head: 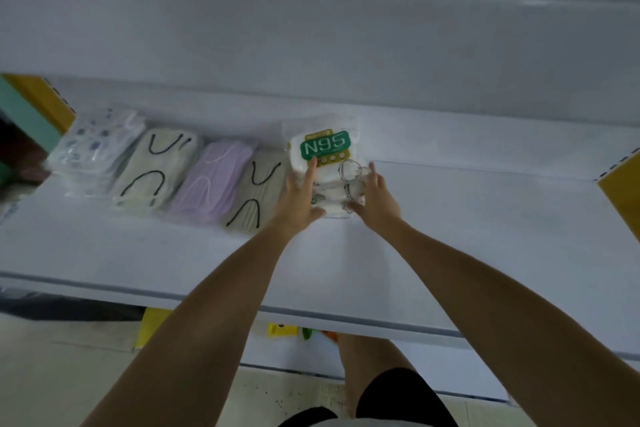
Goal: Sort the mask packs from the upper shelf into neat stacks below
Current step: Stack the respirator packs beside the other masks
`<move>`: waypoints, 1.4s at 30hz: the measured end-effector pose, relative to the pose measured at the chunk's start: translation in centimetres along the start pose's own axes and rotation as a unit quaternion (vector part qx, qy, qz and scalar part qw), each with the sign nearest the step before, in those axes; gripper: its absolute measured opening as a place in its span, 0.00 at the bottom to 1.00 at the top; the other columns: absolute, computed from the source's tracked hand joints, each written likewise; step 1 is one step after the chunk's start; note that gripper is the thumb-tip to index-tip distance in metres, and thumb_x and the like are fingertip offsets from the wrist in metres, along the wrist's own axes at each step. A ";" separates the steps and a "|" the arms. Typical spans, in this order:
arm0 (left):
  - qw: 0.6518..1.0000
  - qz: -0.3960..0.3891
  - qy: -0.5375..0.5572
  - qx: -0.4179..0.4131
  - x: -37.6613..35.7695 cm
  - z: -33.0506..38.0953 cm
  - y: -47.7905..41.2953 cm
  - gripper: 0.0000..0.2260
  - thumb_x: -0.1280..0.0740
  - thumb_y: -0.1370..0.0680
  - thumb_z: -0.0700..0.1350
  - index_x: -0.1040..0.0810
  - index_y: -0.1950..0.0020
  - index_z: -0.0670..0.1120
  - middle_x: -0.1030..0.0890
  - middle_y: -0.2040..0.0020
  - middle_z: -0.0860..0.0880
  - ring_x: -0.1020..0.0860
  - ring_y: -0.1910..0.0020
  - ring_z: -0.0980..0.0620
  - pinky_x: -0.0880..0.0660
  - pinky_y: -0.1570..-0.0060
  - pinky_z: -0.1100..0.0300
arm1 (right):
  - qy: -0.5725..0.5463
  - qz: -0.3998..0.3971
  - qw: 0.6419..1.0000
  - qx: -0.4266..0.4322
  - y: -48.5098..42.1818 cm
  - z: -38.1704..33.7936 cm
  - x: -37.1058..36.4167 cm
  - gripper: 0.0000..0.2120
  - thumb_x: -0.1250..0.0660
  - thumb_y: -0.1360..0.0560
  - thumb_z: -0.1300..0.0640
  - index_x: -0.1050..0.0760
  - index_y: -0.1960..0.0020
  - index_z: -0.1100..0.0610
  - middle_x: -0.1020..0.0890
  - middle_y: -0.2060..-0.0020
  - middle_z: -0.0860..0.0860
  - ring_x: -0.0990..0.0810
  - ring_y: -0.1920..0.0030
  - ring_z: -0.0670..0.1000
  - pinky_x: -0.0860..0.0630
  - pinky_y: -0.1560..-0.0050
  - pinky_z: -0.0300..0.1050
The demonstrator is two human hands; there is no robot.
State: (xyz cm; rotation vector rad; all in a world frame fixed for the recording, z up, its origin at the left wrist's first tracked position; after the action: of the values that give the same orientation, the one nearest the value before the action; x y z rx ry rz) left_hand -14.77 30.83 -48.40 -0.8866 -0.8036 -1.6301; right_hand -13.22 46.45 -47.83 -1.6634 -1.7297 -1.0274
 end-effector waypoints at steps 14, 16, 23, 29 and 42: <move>0.995 0.010 -0.103 -0.006 1.7 0.0 -2.9 0.41 0.34 0.25 0.37 0.56 0.23 0.57 0.46 0.26 0.40 0.40 0.30 0.40 0.34 0.36 0.48 | -0.079 0.018 0.992 -0.092 -1.6 1.1 -0.7 0.44 0.34 0.24 0.59 0.64 0.24 0.59 0.33 0.31 0.61 0.29 0.35 0.60 0.28 0.41 0.51; 0.998 -0.016 -0.065 0.007 2.1 -0.1 -2.6 0.43 0.32 0.26 0.40 0.58 0.23 0.59 0.54 0.24 0.40 0.44 0.27 0.38 0.35 0.33 0.46 | -0.038 0.016 0.994 -0.104 -0.8 1.2 -0.1 0.45 0.33 0.25 0.58 0.65 0.25 0.60 0.39 0.28 0.61 0.33 0.32 0.61 0.30 0.39 0.53; 0.997 -0.004 -0.070 -0.044 6.4 1.7 5.0 0.38 0.34 0.23 0.46 0.57 0.22 0.53 0.55 0.23 0.39 0.53 0.24 0.39 0.46 0.29 0.45 | 0.184 0.026 0.983 0.007 6.6 -2.4 1.4 0.39 0.39 0.23 0.57 0.64 0.24 0.60 0.55 0.24 0.58 0.51 0.25 0.58 0.52 0.26 0.51; 0.993 0.023 -0.083 -0.075 14.2 0.4 17.5 0.29 0.40 0.20 0.48 0.46 0.24 0.40 0.43 0.25 0.37 0.42 0.26 0.41 0.43 0.30 0.52 | 0.230 -0.014 0.949 0.216 16.4 -14.3 1.1 0.34 0.41 0.22 0.54 0.57 0.23 0.55 0.51 0.24 0.56 0.51 0.25 0.55 0.56 0.26 0.50; 0.946 0.307 -0.090 -0.055 46.0 -7.5 37.1 0.16 0.41 0.20 0.46 0.29 0.34 0.41 0.26 0.40 0.42 0.25 0.44 0.43 0.25 0.50 0.47 | 0.000 0.123 0.854 0.506 30.1 -46.3 6.1 0.25 0.41 0.25 0.53 0.34 0.30 0.63 0.28 0.35 0.59 0.31 0.36 0.56 0.36 0.37 0.44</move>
State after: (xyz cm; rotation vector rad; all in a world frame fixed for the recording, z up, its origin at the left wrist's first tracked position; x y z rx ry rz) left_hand 12.93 -5.24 -9.87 -1.2340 -0.4850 -1.0600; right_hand 9.76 11.28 -11.50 -1.0991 -1.5471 0.0734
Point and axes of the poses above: each hand's wrist, its own y-axis away from the middle knuckle, its own x-axis out of the back of the hand, z = x × y, the point moved 7 cm from there along -y, towards the middle knuckle
